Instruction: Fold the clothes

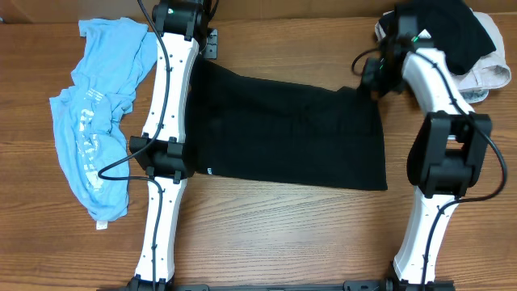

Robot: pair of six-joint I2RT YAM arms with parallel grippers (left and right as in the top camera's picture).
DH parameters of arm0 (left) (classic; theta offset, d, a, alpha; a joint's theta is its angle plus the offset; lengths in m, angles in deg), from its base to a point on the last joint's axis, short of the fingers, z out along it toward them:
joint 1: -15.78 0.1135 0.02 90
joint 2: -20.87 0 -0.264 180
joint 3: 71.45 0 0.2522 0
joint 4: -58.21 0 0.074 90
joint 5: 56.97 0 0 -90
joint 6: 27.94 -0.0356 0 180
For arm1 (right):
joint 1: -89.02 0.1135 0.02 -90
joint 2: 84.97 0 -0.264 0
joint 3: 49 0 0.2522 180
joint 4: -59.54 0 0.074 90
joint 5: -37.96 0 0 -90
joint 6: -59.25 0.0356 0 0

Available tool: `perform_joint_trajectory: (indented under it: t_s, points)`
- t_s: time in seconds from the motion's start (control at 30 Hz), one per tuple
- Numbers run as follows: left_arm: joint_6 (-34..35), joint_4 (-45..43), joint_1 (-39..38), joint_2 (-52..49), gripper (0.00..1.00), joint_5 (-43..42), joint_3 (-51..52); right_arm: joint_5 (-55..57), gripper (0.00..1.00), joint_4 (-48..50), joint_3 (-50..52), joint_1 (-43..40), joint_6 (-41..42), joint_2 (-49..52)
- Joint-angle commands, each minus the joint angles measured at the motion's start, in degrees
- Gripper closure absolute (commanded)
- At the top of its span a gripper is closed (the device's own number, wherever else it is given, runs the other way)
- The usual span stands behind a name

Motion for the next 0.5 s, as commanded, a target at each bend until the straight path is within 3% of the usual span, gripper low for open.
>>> perform_joint_trajectory:
  t_s: [0.0, 0.23, 0.47]
  points:
    - [0.57, -0.09, -0.24, 3.74, 0.96, 1.6, -1.16, -0.24, 0.96, -5.62, -11.23, -1.33, -0.31, -0.94]
    - [0.59, 0.02, -0.24, 7.39, 0.91, 1.33, -1.16, -0.31, 0.96, -21.16, -23.28, -2.36, -0.33, -0.94]
    - [1.92, 5.88, -0.28, 9.84, 0.96, -2.25, -1.16, -1.29, 0.96, -31.76, -25.07, -2.36, -0.68, -2.1]
